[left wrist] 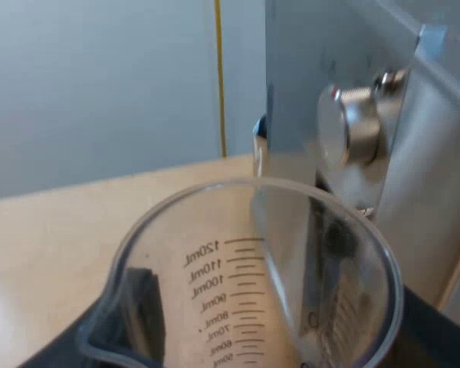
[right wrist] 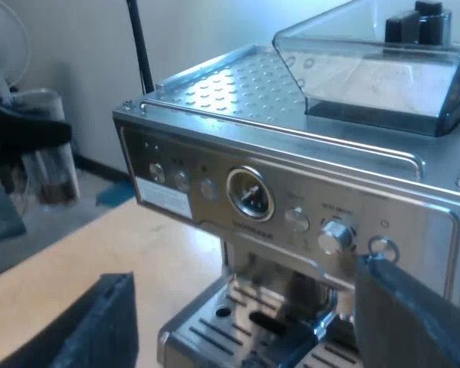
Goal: Pour the beans into the coffee machine
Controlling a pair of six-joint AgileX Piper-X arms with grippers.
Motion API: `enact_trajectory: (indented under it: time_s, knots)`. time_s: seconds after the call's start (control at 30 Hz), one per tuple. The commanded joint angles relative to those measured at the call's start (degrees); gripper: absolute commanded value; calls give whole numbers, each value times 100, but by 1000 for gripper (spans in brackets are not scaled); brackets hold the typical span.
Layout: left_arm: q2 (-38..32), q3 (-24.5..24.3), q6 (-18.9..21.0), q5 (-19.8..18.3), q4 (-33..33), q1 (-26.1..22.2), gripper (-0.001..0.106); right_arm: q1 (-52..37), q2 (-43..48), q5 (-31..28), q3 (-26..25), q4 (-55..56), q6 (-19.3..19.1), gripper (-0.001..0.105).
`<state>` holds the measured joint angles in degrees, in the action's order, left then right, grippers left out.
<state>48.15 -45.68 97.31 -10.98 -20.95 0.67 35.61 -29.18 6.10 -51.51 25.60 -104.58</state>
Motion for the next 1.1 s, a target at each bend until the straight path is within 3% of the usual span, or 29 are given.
enact_trajectory:
  time_s: [0.03, 0.1, 0.47, 0.63, 0.87, 1.1]
  knots:
    - [-58, -194, 50, -304, -20, 29, 40, 13, -307, -33, -598, 726, 104, 62]
    - [-73, -313, 50, -386, -106, 29, 40, 13, -569, -33, -1007, 1108, 179, 62]
    - [-73, -1075, 50, -385, -541, 29, 40, 13, -1223, -157, -2019, 1394, 178, 62]
    - [-73, -1283, 34, -385, -541, 29, 40, 13, -1270, -374, -2055, 909, 178, 62]
    - [-73, -1285, 34, -426, -619, 29, 40, 13, -1270, -375, -1984, 219, -106, 62]
    - [-73, -1285, 5, -427, -618, 118, 40, 13, -1310, -610, -1985, -244, -57, 62]
